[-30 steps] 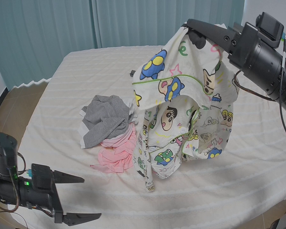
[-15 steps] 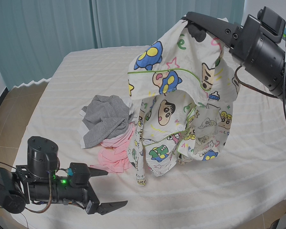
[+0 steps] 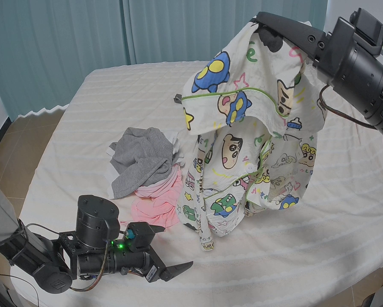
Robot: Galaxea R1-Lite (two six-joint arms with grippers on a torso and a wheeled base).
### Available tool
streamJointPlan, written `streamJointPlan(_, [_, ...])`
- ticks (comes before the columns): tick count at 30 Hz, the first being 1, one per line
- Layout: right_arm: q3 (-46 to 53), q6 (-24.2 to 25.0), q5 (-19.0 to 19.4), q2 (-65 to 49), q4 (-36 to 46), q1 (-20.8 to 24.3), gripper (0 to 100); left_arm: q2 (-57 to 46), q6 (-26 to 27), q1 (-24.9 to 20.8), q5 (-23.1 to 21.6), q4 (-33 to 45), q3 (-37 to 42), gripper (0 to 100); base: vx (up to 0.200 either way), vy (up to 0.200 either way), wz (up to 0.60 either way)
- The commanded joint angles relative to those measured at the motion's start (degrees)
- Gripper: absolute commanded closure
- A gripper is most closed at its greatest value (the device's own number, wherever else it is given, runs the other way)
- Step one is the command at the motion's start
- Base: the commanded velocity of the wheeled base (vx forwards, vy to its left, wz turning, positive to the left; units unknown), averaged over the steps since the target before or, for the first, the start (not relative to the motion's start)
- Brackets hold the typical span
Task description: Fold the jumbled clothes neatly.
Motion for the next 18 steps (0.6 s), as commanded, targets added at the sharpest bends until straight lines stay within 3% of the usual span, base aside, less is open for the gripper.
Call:
streamJointPlan(1, [0.01,1.5,-0.01,-0.67,-0.04,-0.2,100,1.84,-4.99,-3.56,-0.17,-0.27,-0.38,0,0.0,0.0,0.0])
streamJointPlan(4, [0.01,2.56,-0.1,-0.75,0.05,-0.2,100,2.02,-8.86,-6.11,0.18,-0.97,-0.73,0,0.0,0.0,0.0])
streamJointPlan(9, [0.01,2.73,-0.1,-0.75,0.05,-0.2,100,5.18,-9.39,-6.29,0.89,-4.31,-2.84,0,0.0,0.0,0.0])
streamJointPlan(13, [-0.08,2.73,-0.01,-0.75,-0.04,-0.2,100,9.4,-9.47,-6.29,6.69,-7.74,-4.86,0,0.0,0.0,0.0])
streamJointPlan(18, [0.1,2.73,-0.01,-1.11,-0.04,-0.2,100,12.48,-9.56,-6.02,10.12,-9.23,-6.88,0,0.0,0.0,0.0])
